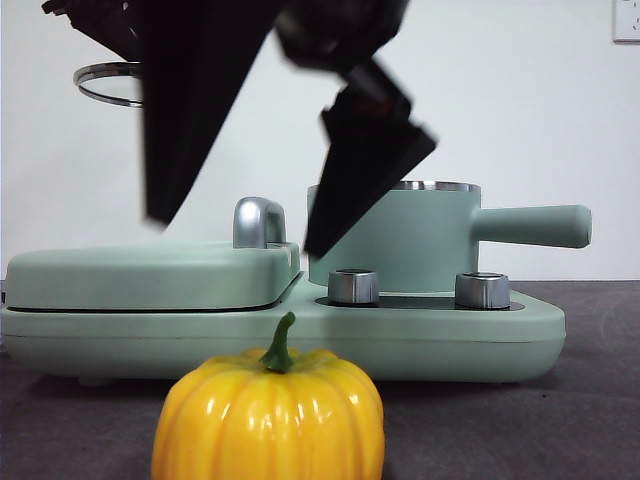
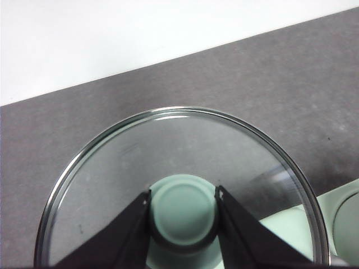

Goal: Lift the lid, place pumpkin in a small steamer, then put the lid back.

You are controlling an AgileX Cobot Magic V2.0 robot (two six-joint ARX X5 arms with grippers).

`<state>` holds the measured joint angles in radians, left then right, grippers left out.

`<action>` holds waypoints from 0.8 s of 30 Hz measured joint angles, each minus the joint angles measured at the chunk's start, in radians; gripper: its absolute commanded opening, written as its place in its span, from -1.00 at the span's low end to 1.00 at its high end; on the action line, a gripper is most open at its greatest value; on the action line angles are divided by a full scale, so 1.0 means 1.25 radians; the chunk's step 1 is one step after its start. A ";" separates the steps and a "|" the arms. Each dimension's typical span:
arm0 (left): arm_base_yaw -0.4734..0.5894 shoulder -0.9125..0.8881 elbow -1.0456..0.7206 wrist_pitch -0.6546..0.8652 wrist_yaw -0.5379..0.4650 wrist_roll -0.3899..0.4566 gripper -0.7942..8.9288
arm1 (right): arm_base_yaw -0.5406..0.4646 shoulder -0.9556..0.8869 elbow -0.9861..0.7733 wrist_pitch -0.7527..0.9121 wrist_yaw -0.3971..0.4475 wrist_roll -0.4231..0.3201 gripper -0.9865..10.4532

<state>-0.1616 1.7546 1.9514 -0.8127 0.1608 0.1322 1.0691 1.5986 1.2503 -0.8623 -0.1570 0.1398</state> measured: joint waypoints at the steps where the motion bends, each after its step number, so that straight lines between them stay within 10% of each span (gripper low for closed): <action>1: 0.004 0.000 0.000 0.000 0.002 -0.002 -0.67 | 0.004 0.010 0.000 0.003 0.000 0.000 0.14; 24: 0.022 0.000 0.000 0.000 0.041 -0.023 -0.79 | 0.016 0.167 0.000 -0.024 -0.020 0.000 0.03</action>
<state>-0.1345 1.7546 1.9514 -0.8124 0.2119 0.1032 1.0885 1.8072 1.2503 -0.8921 -0.1825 0.1398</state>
